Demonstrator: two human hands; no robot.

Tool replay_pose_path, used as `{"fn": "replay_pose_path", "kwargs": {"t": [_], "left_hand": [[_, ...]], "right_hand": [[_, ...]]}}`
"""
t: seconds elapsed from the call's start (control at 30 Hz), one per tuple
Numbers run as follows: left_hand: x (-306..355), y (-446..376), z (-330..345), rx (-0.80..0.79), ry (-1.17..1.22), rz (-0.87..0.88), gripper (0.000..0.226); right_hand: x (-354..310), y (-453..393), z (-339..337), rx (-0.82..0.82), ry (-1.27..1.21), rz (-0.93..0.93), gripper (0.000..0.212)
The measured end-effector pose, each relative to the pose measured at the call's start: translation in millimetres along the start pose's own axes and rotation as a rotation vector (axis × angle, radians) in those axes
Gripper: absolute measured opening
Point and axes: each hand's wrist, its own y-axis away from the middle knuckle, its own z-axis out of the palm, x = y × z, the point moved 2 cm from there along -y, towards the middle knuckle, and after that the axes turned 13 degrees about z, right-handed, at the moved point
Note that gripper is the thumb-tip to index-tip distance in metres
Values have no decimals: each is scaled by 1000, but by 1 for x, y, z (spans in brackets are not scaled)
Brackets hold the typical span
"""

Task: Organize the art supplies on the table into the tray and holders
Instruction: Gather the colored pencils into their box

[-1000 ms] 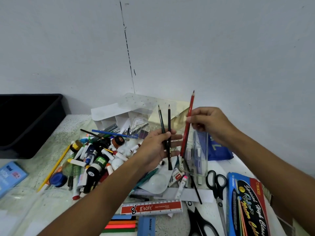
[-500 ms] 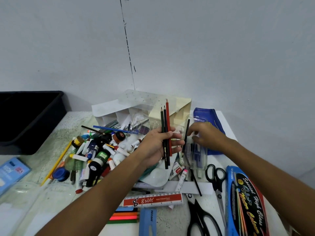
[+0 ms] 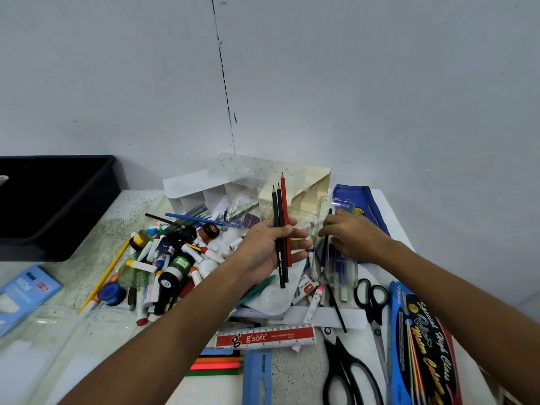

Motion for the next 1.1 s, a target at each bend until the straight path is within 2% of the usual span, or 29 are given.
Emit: {"fn": "replay_pose_path", "kwargs": {"t": [0.23, 0.57, 0.7, 0.8, 0.93, 1.0, 1.1], "left_hand": [[0, 2, -3, -1, -6, 5, 19], [6, 2, -5, -15, 8, 12, 17], [7, 4, -8, -17, 13, 15, 18], [8, 5, -11, -13, 22, 16, 17], [11, 4, -8, -12, -1, 20, 18], [12, 4, -5, -14, -37, 23, 18], [13, 5, -1, -33, -67, 15, 19]], "right_hand": [[4, -1, -7, 41, 56, -112, 21], [2, -5, -2, 28, 96, -137, 19], [9, -3, -8, 103, 55, -112, 14], [15, 4, -24, 208, -166, 50, 14], [0, 6, -51, 290, -816, 423, 18], [-16, 2, -63, 235, -1144, 530, 15], [-43, -4, -74, 19, -1345, 617, 6]]}}
